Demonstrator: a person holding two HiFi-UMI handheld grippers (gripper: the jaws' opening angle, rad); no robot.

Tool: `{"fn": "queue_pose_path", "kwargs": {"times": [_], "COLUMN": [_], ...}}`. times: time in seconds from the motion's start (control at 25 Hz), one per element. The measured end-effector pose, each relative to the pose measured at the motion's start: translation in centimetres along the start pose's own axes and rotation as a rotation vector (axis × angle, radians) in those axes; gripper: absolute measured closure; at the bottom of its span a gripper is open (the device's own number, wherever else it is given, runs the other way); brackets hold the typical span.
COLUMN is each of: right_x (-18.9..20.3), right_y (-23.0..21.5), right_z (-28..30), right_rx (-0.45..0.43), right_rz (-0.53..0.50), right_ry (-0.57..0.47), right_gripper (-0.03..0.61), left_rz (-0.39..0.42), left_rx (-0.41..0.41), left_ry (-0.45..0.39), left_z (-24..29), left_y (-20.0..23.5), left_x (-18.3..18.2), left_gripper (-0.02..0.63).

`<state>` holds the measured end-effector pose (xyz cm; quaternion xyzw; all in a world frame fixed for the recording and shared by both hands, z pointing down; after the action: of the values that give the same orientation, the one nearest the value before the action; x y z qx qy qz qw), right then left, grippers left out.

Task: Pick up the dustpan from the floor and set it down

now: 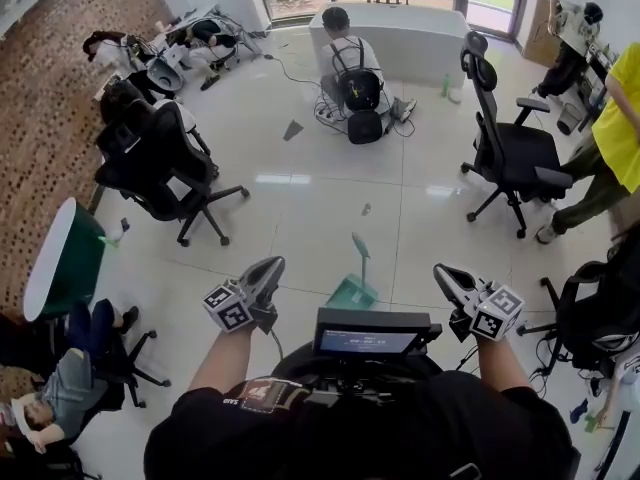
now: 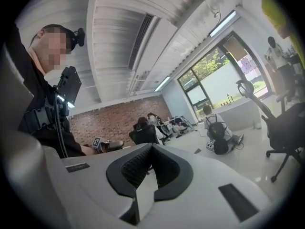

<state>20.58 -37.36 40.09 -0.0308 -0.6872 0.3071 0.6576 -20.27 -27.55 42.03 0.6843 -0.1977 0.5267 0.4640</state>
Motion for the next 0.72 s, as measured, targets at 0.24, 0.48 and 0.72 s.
{"fn": "queue_pose_path", "kwargs": {"times": [0.24,0.48,0.72], "right_x": [3.1,11.1,15.9], "right_y": [16.4,38.2,53.6], "right_z": [1.8,4.2,1.2], "right_rx": [0.004,0.083,0.170], "right_rz": [-0.059,-0.137,-0.077], "right_ry": [-0.009,-0.029,-0.083], "right_gripper": [0.568,0.568,0.568], "left_rz": [0.027,-0.028,0.031], "left_rx": [0.006,0.052,0.099], "left_ry": [-0.053,-0.085,0.019], "left_z": [-16.9,-39.8,-54.5], "left_y": [-1.6,-1.5,-5.0], "left_x": [-2.1,-2.8,-3.2], "left_gripper": [0.603,0.603,0.603]}}
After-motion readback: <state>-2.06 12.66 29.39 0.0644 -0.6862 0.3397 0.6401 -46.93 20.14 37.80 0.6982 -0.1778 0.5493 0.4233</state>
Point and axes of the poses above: the fingertips, and each gripper's own axes: z forward along the fingers, y to its left, x out of its underside, the point moved 6 cm from there along -z, backward along the fingers, and after that the axes turned 4 degrees about z, right-handed, at the moved point
